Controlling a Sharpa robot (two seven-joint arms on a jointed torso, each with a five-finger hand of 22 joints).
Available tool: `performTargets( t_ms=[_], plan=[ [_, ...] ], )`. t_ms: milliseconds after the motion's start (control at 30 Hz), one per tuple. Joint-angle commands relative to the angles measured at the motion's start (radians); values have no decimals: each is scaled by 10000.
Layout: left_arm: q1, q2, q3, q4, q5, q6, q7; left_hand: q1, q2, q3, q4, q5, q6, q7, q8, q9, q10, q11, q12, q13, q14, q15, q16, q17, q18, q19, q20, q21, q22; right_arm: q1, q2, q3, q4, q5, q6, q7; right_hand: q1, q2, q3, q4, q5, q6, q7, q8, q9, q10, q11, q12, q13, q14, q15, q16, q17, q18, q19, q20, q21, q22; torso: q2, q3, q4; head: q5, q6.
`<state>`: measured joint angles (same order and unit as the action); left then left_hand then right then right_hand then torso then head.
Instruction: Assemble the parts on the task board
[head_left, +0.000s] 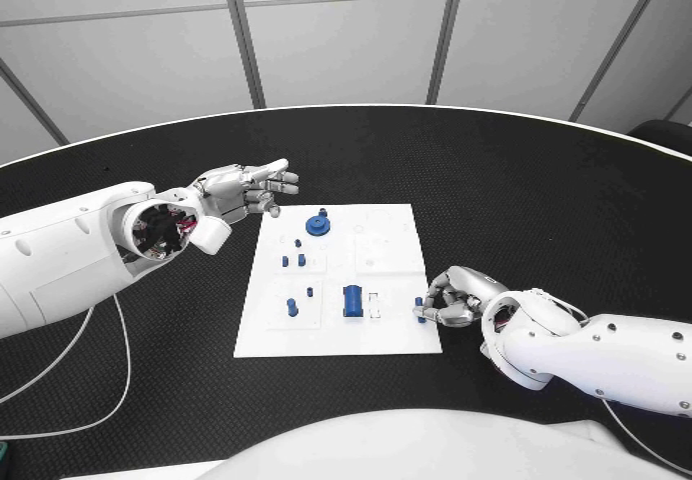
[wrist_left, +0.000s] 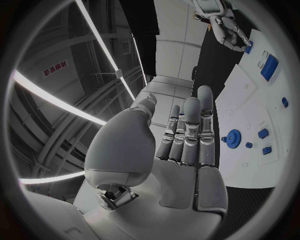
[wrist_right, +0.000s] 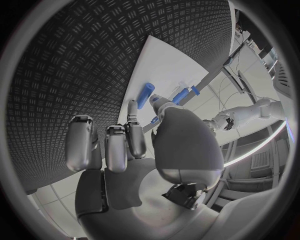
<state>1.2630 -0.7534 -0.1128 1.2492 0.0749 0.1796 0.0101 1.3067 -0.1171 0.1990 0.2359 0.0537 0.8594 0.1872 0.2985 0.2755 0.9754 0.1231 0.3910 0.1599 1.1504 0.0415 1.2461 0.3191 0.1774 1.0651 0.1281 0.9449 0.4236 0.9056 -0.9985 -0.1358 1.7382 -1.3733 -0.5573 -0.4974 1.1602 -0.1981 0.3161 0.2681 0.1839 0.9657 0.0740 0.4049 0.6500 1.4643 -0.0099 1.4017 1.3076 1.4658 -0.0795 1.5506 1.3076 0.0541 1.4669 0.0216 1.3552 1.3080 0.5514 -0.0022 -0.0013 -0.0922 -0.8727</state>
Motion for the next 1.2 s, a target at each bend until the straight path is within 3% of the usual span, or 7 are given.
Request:
performTargets(
  t_ms=[33, 267, 433, 567, 867, 1100, 1200],
  plan=[
    [0, -7, 0, 4, 0, -5, -1, 32, 64, -54, -13, -44, -57, 7, 52, -4, -63, -30, 68, 12, -69, 18, -14, -9, 71, -17, 40, -35, -10, -18, 33, 0, -14, -93, 32, -46, -99, -16, -76, -5, -47, 68, 5, -53, 3, 195, 73, -59, 1460, 955, 83, -22, 2199, -98, 649, 68, -46, 1682, 5, -1, 8, 4, 1],
    [1, -18, 0, 22, 0, -3, 1, 46, 70, -76, 4, -44, -59, 6, 56, -4, -67, -30, 75, 13, -75, 18, -17, -13, 71, -20, 41, -42, -14, -35, 163, 0, -133, -450, 212, -148, 28, -95, -117, -93, -33, 77, -10, -68, 21, 188, 59, -71, 1457, 954, 73, -24, 2196, -98, 650, 66, -42, 1686, 8, 2, -3, 22, 1],
    [1, -33, 0, 43, 0, -9, 0, 50, 72, -83, 9, -44, -60, 6, 57, -4, -68, -30, 77, 13, -77, 18, -18, -14, 71, -21, 41, -45, -15, -38, 253, 1, -245, -702, 362, -240, 861, -101, 196, -658, -193, 87, -35, -158, 24, 175, 28, -91, 1457, 961, 43, -10, 2227, -108, 661, 45, 1, 1713, 2, -3, 1, 33, 1],
    [1, -51, 0, 59, 0, -24, -1, 50, 72, -83, 9, -44, -60, 6, 57, -4, -68, -30, 77, 13, -77, 18, -18, -14, 71, -21, 41, -45, -15, -38, 309, 1, -320, -994, 525, -357, 1309, -96, 518, -1004, -306, 107, -33, -260, -20, 156, 25, -120, 1448, 967, 40, 5, 2257, -115, 667, 40, 29, 1732, 2, -10, 9, 116, 1],
    [2, -80, 0, 88, 0, -41, 2, 59, 77, -96, 19, -45, -58, 3, 61, -3, -69, -31, 81, 14, -80, 18, -20, -17, 71, -22, 41, -49, -18, -39, 409, 2, -396, -1517, 706, -518, 1707, -74, 1164, -1472, -340, 230, 5, -441, -126, 139, 54, -133, 1457, 978, 67, 32, 2312, -136, 682, 57, 113, 1781, -7, -6, 4, 150, 1],
    [2, -96, 0, 99, -1, -55, 1, 59, 77, -96, 19, -45, -58, 3, 61, -3, -69, -31, 81, 14, -80, 18, -20, -17, 71, -22, 41, -49, -18, -40, 336, 3, -194, -1582, 500, -543, 1648, 2, 1714, -1692, 220, 372, -9, -516, -164, 163, 43, -91, 1492, 982, 61, 42, 2333, -142, 692, 57, 146, 1807, -2, -1, -6, 157, 1],
    [2, -87, 0, 93, -1, -55, -5, 59, 77, -96, 19, -45, -58, 3, 61, -3, -69, -31, 81, 14, -80, 18, -20, -17, 71, -22, 41, -49, -18, -39, 244, 5, -2, -1569, 306, -491, 1662, 166, 2083, -1860, 441, 438, -38, -505, -134, 176, 15, -75, 1506, 983, 39, 45, 2338, -145, 697, 41, 163, 1820, -7, 0, -10, 154, 1]
  ],
)
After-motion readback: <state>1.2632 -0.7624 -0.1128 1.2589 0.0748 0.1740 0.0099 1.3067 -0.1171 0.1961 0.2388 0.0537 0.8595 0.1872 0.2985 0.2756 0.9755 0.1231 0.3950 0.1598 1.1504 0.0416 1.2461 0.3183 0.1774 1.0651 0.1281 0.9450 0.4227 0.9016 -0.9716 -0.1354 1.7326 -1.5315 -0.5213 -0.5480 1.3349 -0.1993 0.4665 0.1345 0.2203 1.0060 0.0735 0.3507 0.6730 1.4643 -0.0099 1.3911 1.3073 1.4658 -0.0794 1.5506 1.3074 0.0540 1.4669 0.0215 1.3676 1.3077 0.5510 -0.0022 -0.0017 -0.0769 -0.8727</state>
